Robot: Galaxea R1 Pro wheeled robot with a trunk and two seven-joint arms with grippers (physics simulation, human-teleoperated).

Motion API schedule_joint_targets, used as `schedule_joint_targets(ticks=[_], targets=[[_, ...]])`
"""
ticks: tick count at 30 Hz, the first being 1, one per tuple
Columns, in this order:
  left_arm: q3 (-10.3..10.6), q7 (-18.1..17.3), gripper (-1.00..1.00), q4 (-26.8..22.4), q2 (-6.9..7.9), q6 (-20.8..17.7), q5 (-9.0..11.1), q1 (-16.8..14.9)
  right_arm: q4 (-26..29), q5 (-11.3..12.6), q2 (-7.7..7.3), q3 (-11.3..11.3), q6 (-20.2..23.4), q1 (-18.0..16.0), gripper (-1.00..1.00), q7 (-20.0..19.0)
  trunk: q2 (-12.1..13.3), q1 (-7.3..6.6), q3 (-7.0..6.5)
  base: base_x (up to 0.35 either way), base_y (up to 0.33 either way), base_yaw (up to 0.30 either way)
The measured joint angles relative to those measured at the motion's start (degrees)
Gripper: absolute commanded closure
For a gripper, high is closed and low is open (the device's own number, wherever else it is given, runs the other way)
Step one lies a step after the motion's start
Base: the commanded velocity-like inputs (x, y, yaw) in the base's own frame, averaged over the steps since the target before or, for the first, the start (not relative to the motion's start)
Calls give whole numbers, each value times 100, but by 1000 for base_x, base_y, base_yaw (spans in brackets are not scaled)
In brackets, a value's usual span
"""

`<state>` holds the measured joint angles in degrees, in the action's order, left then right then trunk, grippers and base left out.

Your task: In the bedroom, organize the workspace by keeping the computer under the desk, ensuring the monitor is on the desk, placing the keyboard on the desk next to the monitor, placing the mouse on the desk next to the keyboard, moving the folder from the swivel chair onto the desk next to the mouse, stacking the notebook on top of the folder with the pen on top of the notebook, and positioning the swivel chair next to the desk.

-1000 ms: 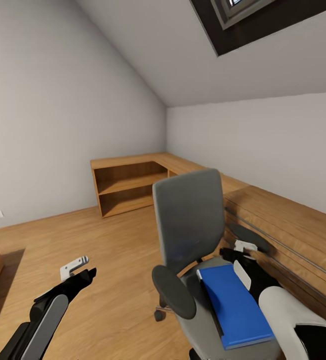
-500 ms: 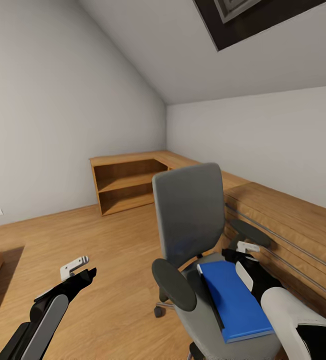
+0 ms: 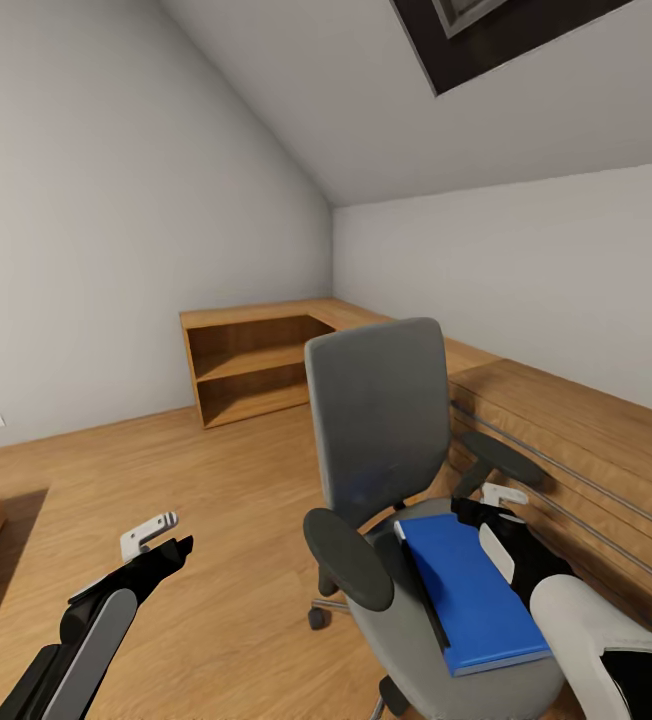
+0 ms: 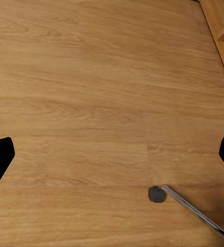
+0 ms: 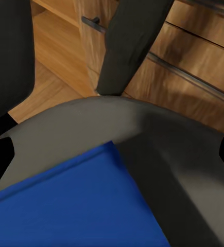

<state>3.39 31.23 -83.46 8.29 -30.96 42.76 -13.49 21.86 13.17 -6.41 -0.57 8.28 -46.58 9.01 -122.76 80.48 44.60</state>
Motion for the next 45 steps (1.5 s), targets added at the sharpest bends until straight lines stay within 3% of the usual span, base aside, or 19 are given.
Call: schedule_joint_targets(ticks=[5,18,27,32,41,45], targets=[[0,0,-100,0,0,-3,0,0,-2,-2,-1,0,2,0,-100,-2,0,0,0,0,0,0],[0,0,-100,-4,0,0,0,0,-67,-2,4,7,26,1,-100,-4,-520,285,233,0,0,0],[0,0,-100,0,0,0,0,0,-72,-3,8,9,27,1,-100,1,-521,286,233,0,0,0],[0,0,-100,-4,0,1,0,0,-72,-2,8,12,31,1,-100,1,-721,395,323,0,0,0],[0,0,-100,0,0,-5,1,0,-72,-4,8,14,33,1,-100,3,-722,395,323,0,0,0],[0,0,-100,2,0,0,0,0,-7,-29,9,15,31,-4,-100,4,-882,482,393,0,0,0]])
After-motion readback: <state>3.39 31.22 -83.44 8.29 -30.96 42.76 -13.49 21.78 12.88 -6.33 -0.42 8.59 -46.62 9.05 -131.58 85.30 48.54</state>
